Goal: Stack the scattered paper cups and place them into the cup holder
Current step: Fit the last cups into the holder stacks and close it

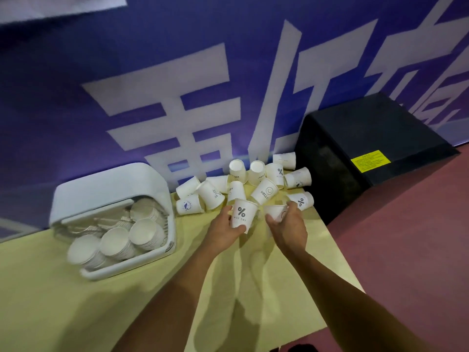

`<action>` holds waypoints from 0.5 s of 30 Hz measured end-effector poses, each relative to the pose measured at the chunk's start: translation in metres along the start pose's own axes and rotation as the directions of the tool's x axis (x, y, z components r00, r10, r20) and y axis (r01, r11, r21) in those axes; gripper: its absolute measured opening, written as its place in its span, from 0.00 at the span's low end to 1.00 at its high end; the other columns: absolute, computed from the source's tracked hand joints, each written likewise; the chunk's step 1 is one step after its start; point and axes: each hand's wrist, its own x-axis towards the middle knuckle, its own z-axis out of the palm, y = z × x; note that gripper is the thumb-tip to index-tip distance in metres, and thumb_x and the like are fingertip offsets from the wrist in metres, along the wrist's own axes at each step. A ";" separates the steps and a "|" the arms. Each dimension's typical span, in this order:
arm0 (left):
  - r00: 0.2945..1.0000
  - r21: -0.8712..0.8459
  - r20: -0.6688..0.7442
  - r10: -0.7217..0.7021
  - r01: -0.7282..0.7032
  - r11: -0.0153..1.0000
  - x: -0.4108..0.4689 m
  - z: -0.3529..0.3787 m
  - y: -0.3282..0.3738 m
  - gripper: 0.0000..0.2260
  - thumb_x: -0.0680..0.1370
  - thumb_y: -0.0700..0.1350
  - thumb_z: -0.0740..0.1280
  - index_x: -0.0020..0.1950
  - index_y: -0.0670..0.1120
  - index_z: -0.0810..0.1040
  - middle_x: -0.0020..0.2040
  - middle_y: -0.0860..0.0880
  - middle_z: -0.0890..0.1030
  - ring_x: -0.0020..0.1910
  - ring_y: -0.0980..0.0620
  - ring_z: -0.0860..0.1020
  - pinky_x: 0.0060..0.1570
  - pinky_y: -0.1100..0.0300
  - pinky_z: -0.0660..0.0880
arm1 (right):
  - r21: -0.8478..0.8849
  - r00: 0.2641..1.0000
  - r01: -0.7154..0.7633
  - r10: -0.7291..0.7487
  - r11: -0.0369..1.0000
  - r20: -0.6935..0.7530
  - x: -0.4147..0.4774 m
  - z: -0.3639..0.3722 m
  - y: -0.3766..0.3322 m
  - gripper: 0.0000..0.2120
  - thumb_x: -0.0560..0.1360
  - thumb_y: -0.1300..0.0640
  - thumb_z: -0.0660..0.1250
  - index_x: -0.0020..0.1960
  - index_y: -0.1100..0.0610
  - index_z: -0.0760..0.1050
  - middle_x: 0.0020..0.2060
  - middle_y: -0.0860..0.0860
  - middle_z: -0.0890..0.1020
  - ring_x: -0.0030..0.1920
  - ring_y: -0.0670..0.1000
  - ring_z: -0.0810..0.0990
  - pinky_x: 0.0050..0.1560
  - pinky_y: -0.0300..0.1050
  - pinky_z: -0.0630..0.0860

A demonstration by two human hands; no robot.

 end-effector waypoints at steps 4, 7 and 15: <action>0.999 -0.055 -0.048 -0.008 0.005 0.998 -0.029 -0.045 -0.022 0.32 0.72 0.52 0.72 0.74 0.55 0.65 0.57 0.54 0.79 0.53 0.55 0.80 0.50 0.49 0.81 | 0.051 0.996 0.086 -0.086 0.995 0.000 -0.024 0.023 -0.039 0.28 0.72 0.45 0.72 0.64 0.55 0.65 0.55 0.54 0.78 0.55 0.58 0.77 0.49 0.53 0.77; 0.994 -0.099 -0.106 -0.032 0.021 0.995 -0.049 -0.078 -0.040 0.32 0.70 0.51 0.73 0.73 0.56 0.66 0.56 0.56 0.79 0.51 0.57 0.80 0.45 0.56 0.78 | 0.067 0.987 0.158 -0.160 0.985 0.029 -0.042 0.041 -0.068 0.28 0.73 0.46 0.72 0.66 0.56 0.65 0.56 0.54 0.77 0.55 0.57 0.77 0.49 0.52 0.75; 0.941 -0.178 -0.331 -0.072 0.013 0.984 -0.100 -0.157 -0.106 0.25 0.61 0.54 0.72 0.58 0.53 0.78 0.54 0.49 0.82 0.49 0.55 0.82 0.49 0.52 0.81 | 0.205 0.903 0.358 -0.394 0.911 0.170 -0.086 0.093 -0.147 0.35 0.70 0.45 0.73 0.72 0.54 0.63 0.64 0.52 0.75 0.61 0.54 0.76 0.60 0.54 0.77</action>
